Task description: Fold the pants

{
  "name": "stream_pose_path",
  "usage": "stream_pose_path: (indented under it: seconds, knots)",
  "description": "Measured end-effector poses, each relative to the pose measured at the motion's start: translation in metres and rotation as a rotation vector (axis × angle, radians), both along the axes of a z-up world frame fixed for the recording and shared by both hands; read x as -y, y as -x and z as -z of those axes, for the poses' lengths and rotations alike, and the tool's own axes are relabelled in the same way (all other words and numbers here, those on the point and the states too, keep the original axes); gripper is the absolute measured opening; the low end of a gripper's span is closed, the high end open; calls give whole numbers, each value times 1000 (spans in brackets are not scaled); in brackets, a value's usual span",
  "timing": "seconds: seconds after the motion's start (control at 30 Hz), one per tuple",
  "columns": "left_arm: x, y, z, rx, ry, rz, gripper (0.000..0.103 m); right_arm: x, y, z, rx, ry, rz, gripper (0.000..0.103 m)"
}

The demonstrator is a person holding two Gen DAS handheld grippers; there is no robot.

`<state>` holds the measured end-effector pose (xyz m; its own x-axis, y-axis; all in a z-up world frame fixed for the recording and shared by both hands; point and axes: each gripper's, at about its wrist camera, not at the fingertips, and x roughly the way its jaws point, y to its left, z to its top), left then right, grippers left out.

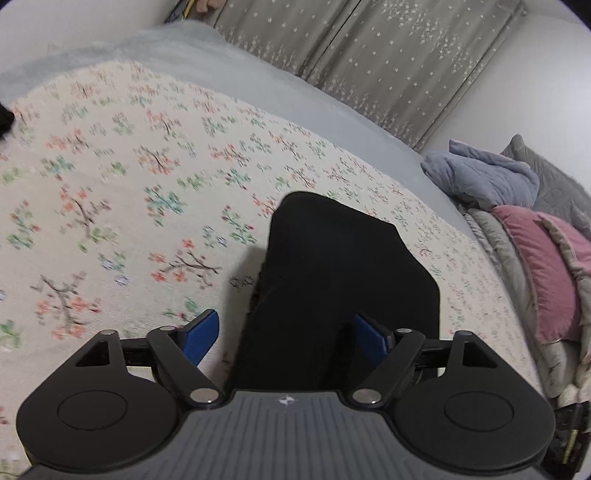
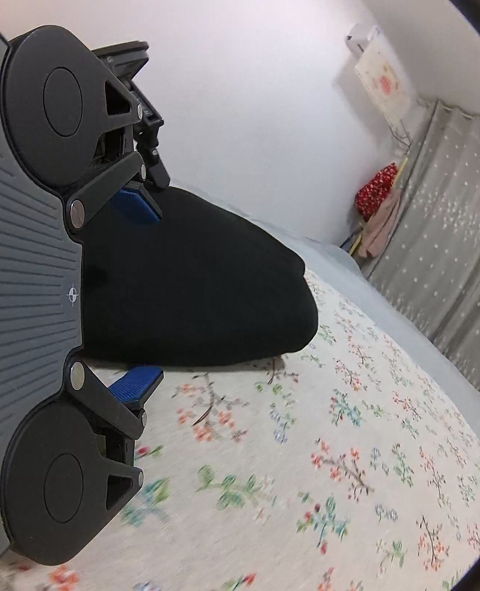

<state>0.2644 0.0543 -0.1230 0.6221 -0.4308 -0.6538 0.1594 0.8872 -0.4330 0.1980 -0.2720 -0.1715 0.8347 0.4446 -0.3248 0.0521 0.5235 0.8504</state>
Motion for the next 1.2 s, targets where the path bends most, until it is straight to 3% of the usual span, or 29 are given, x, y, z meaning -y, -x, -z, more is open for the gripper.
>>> stream_pose_path:
  seconds: [0.13, 0.33, 0.53, 0.6, 0.63, 0.7, 0.73, 0.77, 0.83, 0.93, 1.07, 1.13, 1.2]
  knots:
    - [-6, -16, 16, -82, 118, 16, 88, -1, -14, 1, -10, 11, 1, 86]
    - [-1, -27, 32, -141, 167, 48, 93, -7, -22, 2, 2, 33, 0, 87]
    - [19, -30, 37, -155, 108, 88, 99, -12, -31, 2, 8, 52, -7, 87]
    - [22, -29, 36, -150, 87, 69, 97, -17, -35, -1, 6, 89, -15, 87]
    - [24, -27, 36, -144, 74, 65, 94, -20, -36, -3, 2, 111, -18, 84]
    - [25, -25, 33, -126, 55, 56, 88, -21, -37, -4, -15, 135, -12, 64]
    - [25, -23, 32, -116, 47, 54, 84, -20, -38, -3, -32, 140, -2, 42]
    - [26, -22, 31, -106, 37, 55, 82, -16, -37, 0, -32, 113, -4, 38]
    - [27, -19, 29, -82, 18, 59, 77, -13, -35, 3, -20, 91, -6, 34]
    - [31, -16, 23, -42, -1, 57, 66, -19, -32, -9, -1, 158, -11, 28]
    - [25, -12, 16, -16, 80, 53, 51, -26, -26, -39, 72, 260, -32, 20]
    - [24, -13, 19, -40, 110, 50, 51, -25, -25, -52, 90, 294, -46, 20]
    - [26, -14, 22, -76, 111, 35, 60, -23, -25, -57, 73, 312, -62, 20]
